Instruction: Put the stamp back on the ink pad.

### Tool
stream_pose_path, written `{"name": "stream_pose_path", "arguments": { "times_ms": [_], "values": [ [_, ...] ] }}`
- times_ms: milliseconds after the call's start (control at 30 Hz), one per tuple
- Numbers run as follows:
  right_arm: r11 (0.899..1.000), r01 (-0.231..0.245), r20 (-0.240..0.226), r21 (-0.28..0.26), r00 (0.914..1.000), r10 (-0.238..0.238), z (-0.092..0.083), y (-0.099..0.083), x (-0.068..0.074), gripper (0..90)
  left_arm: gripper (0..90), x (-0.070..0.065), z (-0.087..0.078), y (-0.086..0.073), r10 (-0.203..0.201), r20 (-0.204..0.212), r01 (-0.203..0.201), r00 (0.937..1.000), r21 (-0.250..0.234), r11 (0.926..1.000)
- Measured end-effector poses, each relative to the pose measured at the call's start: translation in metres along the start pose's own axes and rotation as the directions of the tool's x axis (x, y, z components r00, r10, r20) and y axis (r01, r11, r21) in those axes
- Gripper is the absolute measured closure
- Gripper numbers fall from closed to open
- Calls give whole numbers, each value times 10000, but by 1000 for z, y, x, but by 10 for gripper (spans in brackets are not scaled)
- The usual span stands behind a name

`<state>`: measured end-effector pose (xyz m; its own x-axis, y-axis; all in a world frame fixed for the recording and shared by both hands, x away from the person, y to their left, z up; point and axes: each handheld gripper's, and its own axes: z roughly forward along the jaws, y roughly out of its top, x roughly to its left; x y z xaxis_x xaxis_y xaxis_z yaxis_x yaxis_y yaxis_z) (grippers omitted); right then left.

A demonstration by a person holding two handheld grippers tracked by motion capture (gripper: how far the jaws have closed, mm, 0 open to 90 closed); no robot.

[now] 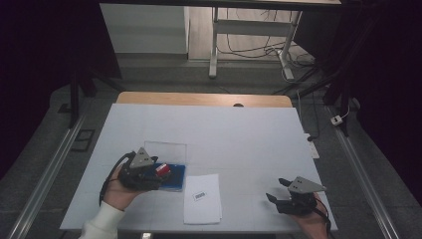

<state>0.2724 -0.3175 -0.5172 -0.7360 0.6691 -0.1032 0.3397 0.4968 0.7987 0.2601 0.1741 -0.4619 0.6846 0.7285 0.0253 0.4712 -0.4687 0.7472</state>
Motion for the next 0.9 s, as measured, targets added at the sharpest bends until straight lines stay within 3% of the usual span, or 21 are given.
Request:
{"name": "stream_pose_path", "arguments": {
  "times_ms": [167,467,667,900],
  "values": [
    [10000,-58,-4,-61,10000,58,-2,-1,-1,275,313,-4,-7,-13,-121,-85,119,9999,-208,9997],
    [9999,20,-23,-143,10000,-21,-6,-3,-2,274,282,-3,-13,-49,-903,-200,897,9957,-300,9955],
    [9997,139,-60,-195,9999,-140,-6,-4,-2,277,275,-4,-10,-62,-903,-162,903,9958,2,9959],
    [9995,203,-130,-225,9997,-206,-7,-4,-1,278,276,-4,-8,-63,-872,-151,871,9961,-24,9962]
  ]
}}
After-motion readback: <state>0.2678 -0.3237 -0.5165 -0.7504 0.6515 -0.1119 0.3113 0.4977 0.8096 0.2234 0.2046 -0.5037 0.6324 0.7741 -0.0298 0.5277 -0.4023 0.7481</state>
